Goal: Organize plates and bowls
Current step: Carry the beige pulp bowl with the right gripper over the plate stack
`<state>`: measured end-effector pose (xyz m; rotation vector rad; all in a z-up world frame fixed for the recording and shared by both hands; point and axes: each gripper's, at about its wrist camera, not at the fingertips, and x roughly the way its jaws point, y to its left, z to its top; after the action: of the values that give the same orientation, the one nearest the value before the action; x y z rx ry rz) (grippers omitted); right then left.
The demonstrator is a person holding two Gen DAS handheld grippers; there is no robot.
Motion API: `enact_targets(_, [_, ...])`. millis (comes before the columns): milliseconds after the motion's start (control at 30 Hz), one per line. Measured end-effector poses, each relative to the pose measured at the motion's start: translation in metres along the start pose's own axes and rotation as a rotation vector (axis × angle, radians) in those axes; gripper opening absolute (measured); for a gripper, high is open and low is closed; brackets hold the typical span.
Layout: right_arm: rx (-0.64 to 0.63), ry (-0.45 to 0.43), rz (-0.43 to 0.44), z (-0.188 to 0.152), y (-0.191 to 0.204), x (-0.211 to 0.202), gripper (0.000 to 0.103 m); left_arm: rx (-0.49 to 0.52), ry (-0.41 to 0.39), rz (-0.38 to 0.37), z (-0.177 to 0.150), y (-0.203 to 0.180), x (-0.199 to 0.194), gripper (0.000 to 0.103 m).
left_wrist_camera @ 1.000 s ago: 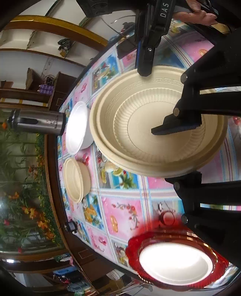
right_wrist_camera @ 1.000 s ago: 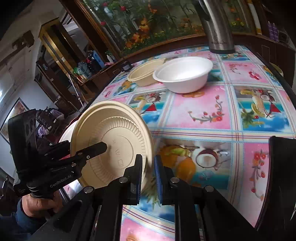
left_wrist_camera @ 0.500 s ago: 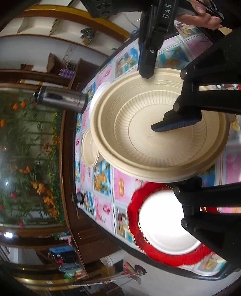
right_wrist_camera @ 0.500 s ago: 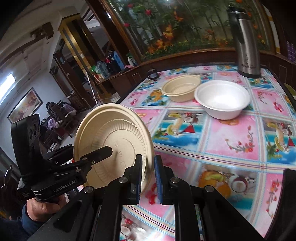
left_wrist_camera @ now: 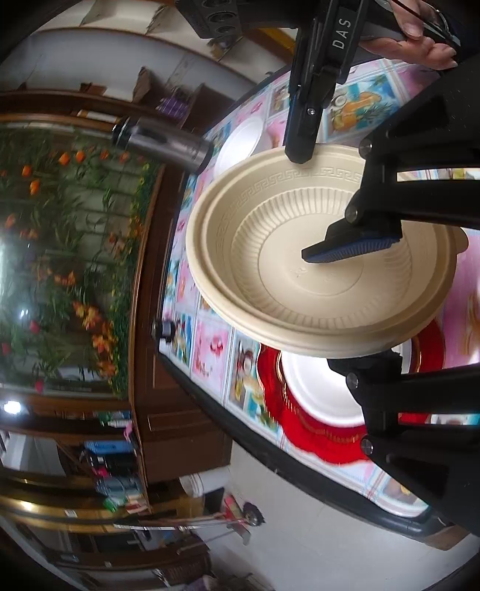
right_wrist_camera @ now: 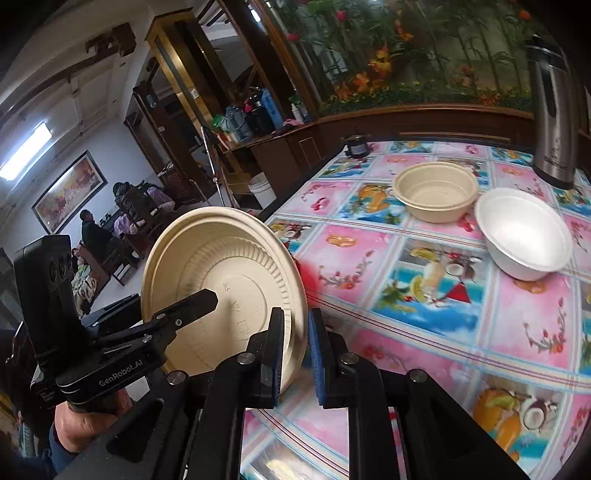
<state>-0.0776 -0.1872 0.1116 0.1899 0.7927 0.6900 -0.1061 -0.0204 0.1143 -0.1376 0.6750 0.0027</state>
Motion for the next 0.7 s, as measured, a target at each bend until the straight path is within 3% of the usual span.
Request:
enact_targets(267, [-0.043, 0.026, 0.030, 0.017, 0.029, 0.035, 0.016, -0.071, -0.010, 0.048, 0.004, 0.037, -0.002, 0.037])
enact_targets(700, [-0.021, 0.121, 0.015, 0.011, 0.024, 0.085, 0.016, -0.162, 0.088, 0.048, -0.009, 0.073, 0.044, 0.037])
